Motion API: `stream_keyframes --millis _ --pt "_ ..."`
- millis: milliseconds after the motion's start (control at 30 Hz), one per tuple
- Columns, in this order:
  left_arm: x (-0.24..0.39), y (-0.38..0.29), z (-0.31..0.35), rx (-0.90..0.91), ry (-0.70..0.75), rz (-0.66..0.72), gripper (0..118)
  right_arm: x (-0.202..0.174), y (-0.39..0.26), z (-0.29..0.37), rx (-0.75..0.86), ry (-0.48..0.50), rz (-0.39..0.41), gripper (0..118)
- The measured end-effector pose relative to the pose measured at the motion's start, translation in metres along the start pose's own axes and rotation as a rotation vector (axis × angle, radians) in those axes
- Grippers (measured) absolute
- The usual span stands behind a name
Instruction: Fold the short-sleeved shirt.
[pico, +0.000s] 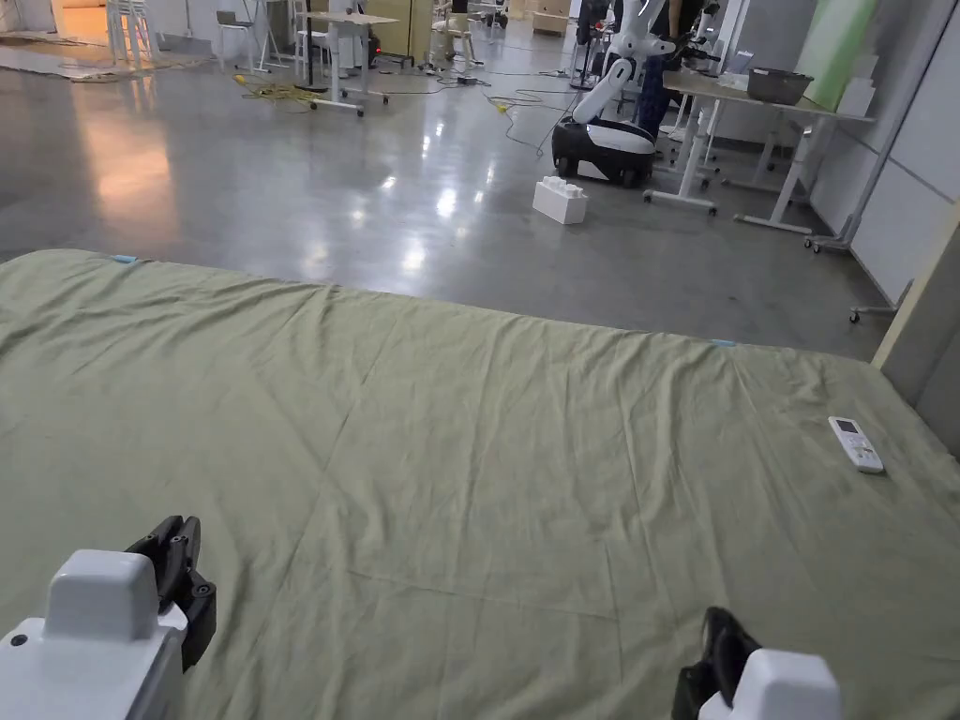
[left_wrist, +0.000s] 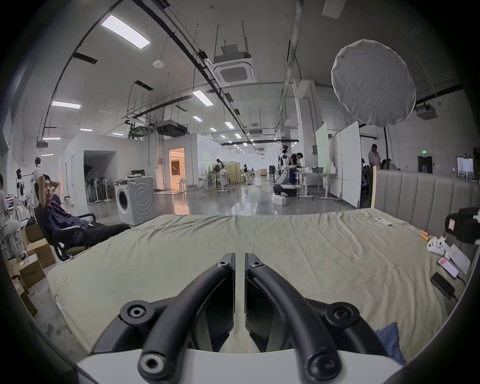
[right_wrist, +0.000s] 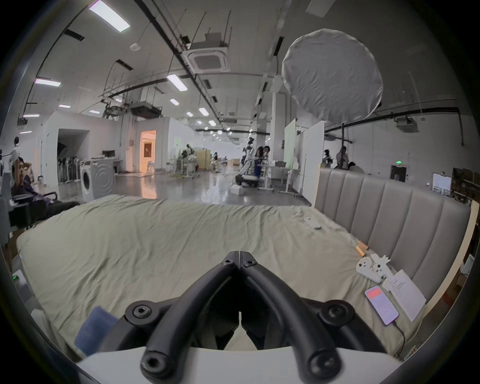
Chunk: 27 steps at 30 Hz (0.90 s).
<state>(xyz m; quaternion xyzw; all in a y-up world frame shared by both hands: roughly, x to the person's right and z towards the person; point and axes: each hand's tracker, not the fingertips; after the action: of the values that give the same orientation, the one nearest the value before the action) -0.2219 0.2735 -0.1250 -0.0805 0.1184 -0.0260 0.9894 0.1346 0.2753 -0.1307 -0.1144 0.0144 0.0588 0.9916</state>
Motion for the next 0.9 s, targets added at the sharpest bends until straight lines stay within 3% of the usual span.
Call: stream_keyframes --millis 300,400,467,600,633,667,767,900 --pt "-0.029 -0.03 0.009 -0.102 -0.009 0.051 7 -0.102 -0.082 0.005 -0.218 0.233 0.083 0" --pt "-0.036 -0.04 0.013 -0.154 -0.029 0.089 7 -0.12 -0.108 -0.009 -0.243 0.199 0.145 0" --pt "-0.039 -0.048 0.013 -0.212 -0.078 0.122 7 -0.122 -0.124 -0.021 -0.306 0.171 0.103 0" --pt "-0.04 -0.065 0.009 -0.346 -0.196 0.187 8 -0.118 -0.147 -0.035 -0.358 0.121 0.11 0" --pt "-0.041 -0.069 0.005 -0.39 -0.233 0.225 13 -0.119 -0.149 -0.035 -0.357 0.118 0.118 0" --pt "-0.042 -0.072 0.0 -0.439 -0.276 0.272 26 -0.117 -0.152 -0.035 -0.348 0.111 0.129 0" --pt "-0.043 -0.084 -0.019 -0.581 -0.422 0.382 77 -0.114 -0.154 -0.037 -0.356 0.101 0.111 0" --pt "-0.036 -0.103 -0.05 -0.726 -0.598 0.507 86 -0.11 -0.157 -0.039 -0.362 0.106 0.109 0"
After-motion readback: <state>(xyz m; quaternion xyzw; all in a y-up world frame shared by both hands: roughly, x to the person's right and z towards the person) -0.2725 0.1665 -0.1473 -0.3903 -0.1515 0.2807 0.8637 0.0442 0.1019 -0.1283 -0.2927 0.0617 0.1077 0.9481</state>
